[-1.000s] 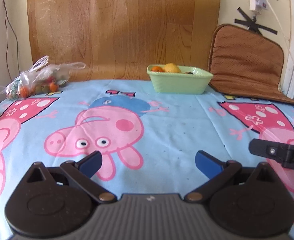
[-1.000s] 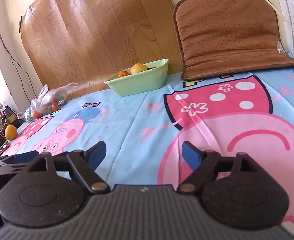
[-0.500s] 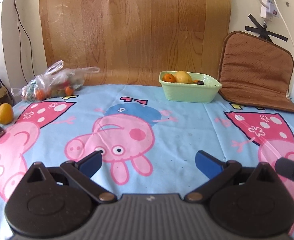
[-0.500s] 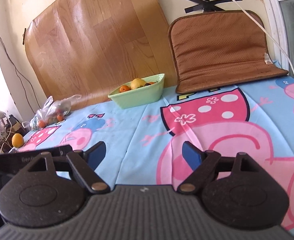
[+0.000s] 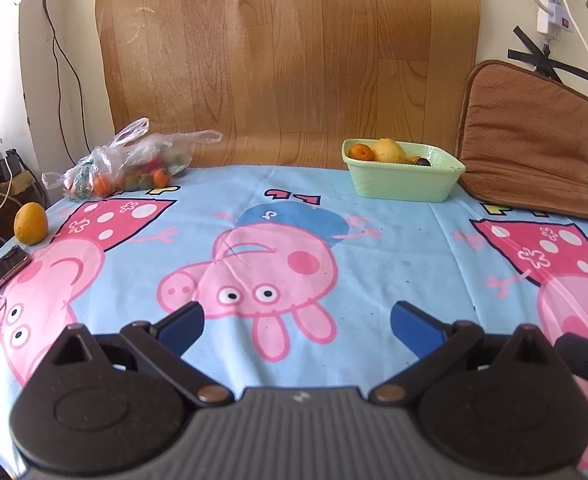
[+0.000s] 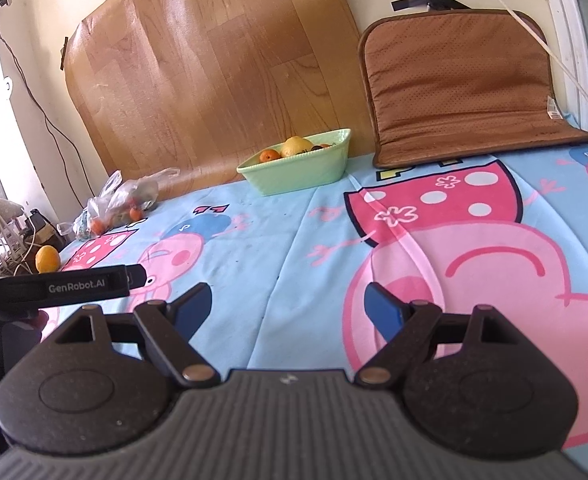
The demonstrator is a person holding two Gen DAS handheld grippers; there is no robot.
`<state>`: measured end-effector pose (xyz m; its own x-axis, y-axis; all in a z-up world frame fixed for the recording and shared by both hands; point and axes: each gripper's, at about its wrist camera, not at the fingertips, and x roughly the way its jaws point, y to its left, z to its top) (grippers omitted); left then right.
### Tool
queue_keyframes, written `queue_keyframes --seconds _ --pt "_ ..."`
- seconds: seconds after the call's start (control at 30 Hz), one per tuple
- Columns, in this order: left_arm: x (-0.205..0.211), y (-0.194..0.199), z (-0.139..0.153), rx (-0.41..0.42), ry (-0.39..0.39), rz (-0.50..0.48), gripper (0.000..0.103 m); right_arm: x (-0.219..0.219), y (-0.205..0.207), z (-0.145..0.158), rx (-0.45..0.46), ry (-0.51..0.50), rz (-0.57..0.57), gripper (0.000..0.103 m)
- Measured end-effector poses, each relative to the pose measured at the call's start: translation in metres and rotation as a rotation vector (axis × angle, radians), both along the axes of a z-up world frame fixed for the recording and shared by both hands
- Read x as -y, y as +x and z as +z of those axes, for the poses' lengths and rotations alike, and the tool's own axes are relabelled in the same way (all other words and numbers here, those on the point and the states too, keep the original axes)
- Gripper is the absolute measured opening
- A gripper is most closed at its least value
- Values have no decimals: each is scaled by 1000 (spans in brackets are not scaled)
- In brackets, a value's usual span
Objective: Organize fruits
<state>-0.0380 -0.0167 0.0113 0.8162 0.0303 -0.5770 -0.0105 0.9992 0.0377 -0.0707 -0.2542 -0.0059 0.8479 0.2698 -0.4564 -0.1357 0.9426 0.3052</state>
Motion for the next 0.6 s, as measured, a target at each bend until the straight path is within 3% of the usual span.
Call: queue_keyframes --seconds 0.3,0.6 --pt "4 -5 -1 34 95 22 103 3 -1 -2 -6 6 -17 85" --pt "5 -7 -1 30 93 3 103 1 -2 -3 -2 1 -10 85"
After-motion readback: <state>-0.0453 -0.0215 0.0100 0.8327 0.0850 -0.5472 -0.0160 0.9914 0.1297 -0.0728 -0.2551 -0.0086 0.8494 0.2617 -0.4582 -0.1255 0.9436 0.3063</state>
